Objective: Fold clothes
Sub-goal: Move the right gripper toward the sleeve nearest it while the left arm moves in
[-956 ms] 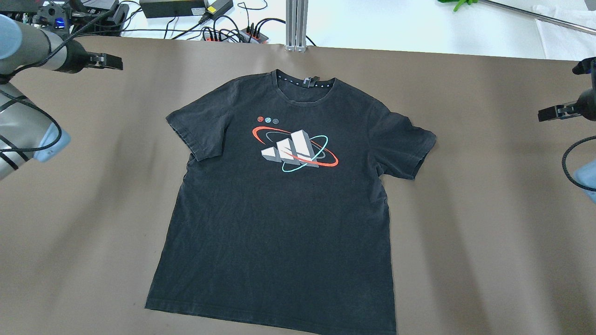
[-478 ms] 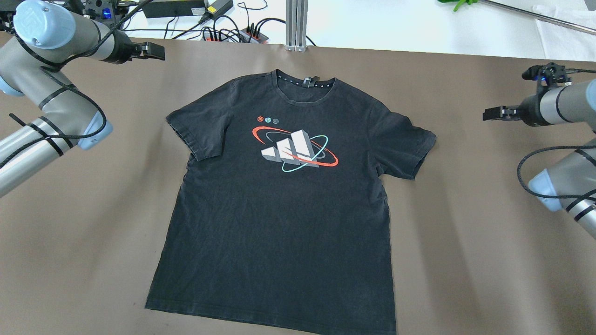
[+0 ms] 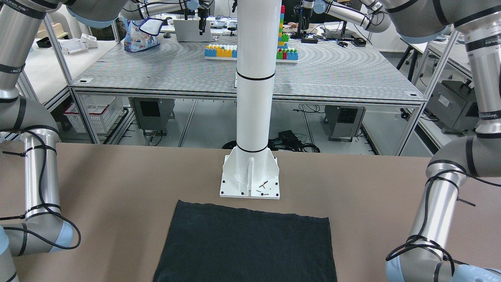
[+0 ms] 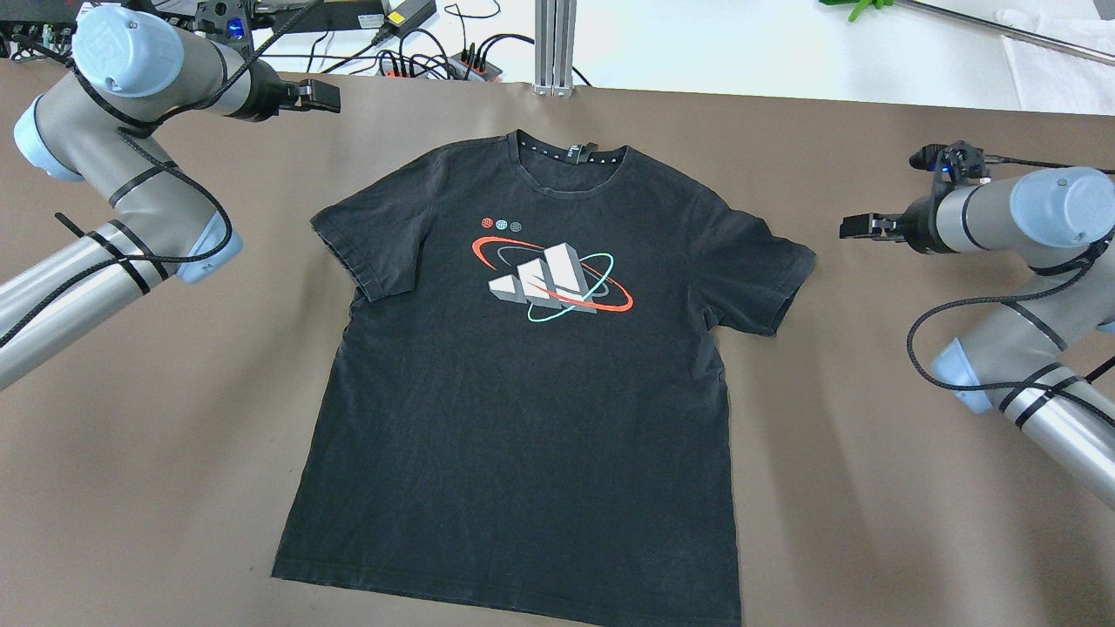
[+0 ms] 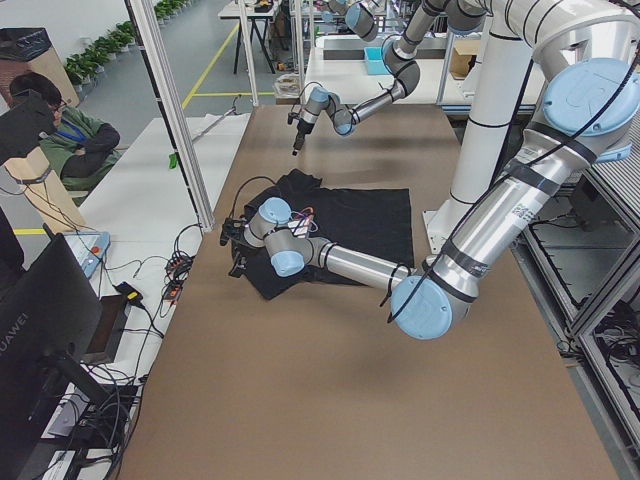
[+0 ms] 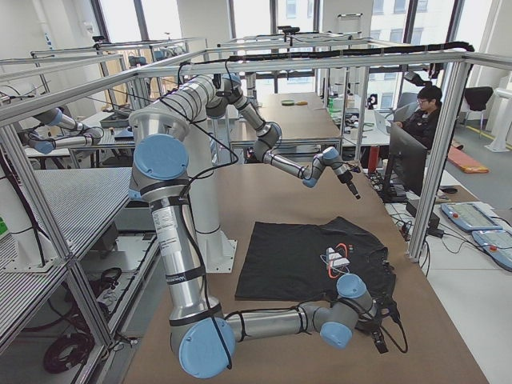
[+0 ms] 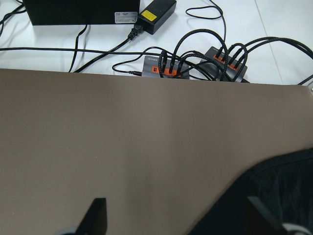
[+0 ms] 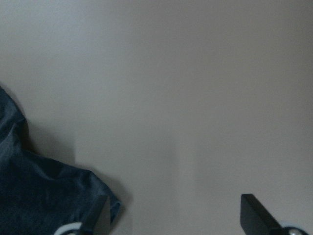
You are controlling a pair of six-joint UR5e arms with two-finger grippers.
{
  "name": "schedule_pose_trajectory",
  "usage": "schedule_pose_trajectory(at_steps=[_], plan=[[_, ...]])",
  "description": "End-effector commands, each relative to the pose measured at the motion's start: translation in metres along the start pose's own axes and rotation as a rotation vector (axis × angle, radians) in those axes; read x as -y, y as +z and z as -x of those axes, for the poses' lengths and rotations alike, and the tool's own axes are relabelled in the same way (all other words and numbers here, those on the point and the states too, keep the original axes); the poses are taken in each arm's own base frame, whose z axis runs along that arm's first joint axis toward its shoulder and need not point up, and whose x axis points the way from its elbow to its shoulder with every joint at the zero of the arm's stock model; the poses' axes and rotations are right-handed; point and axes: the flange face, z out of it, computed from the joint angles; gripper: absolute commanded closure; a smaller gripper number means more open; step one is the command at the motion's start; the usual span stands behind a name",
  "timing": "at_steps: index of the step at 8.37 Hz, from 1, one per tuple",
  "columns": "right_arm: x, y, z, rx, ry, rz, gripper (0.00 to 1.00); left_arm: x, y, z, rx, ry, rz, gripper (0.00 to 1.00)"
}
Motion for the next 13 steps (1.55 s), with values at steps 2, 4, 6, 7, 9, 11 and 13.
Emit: schedule_pose_trajectory(at_steps=[2,4,6,7,9,11,13], plan=[[-0.023,0.035,0.052,0.002,0.007,-0.025,0.06,0.000,0.002,-0.002,0.002,0.000,0.001,0.00],[-0.019,0.049,0.054,-0.025,0.007,-0.034,0.06,0.000,0.002,-0.002,0.002,0.000,0.000,0.00],[-0.022,0.064,0.072,-0.034,-0.007,-0.037,0.06,-0.001,0.003,0.000,0.005,0.001,0.001,0.00],[-0.027,0.067,0.076,-0.035,-0.013,-0.038,0.06,-0.001,0.003,0.000,0.005,0.001,0.001,0.00],[-0.033,0.068,0.066,-0.046,-0.012,-0.028,0.07,0.000,0.003,0.000,0.006,-0.001,0.000,0.00],[-0.040,0.069,0.056,-0.053,-0.017,-0.013,0.07,-0.001,0.003,0.000,0.005,-0.001,0.001,0.00],[-0.040,0.068,0.056,-0.049,-0.013,-0.016,0.47,0.000,0.002,0.000,0.004,-0.001,-0.001,0.00]])
